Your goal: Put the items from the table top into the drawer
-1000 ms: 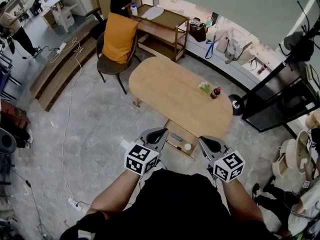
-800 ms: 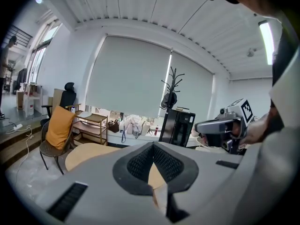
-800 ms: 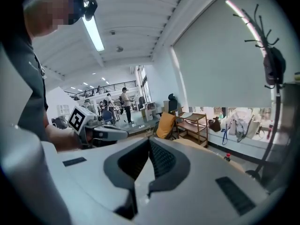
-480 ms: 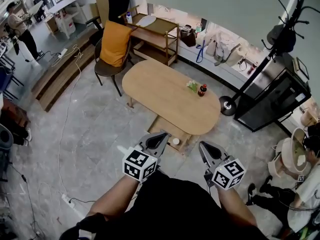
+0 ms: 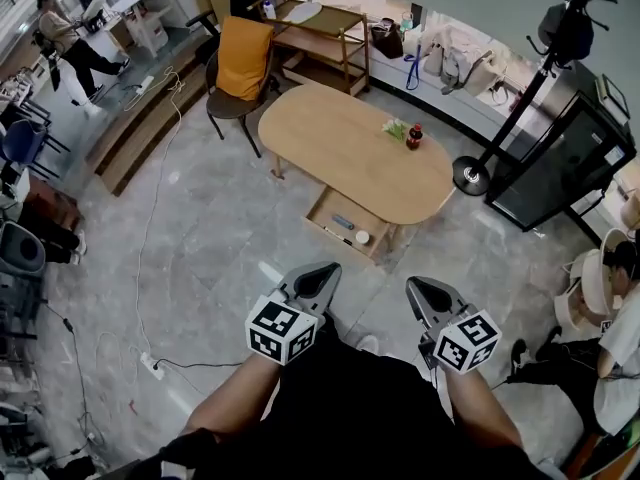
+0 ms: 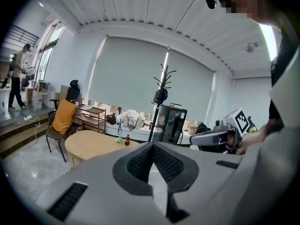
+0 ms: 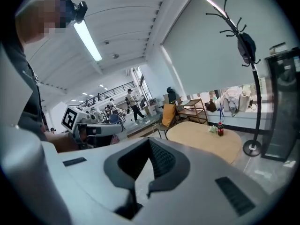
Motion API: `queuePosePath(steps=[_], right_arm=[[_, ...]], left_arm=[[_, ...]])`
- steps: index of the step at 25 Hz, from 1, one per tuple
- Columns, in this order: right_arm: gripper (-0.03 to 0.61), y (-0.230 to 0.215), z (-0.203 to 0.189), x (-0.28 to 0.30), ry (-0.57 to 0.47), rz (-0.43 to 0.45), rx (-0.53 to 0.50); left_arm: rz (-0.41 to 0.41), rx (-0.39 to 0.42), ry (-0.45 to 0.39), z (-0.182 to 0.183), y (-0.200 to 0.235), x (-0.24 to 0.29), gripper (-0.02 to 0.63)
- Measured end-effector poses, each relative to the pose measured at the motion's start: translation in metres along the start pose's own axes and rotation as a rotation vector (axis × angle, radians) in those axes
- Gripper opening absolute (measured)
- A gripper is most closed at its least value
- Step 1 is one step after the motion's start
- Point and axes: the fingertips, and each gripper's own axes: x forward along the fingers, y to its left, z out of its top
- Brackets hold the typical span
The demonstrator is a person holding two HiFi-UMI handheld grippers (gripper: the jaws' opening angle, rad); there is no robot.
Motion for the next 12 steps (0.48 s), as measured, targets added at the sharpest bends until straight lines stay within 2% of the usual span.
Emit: queuePosePath(steps=[5, 12], right_arm=[[0.002, 0.017, -0.003, -0.003, -0.013, -0.002, -0.012], [0.002, 0.039, -0.004, 0.015, -0.039, -0.072, -0.037]], left_arm=[[0.017, 0.004, -0.011, 0.002, 0.006, -0.021, 0.002], [-0.053, 0.049, -0.002, 0.01, 0.019, -0.032, 0.002]])
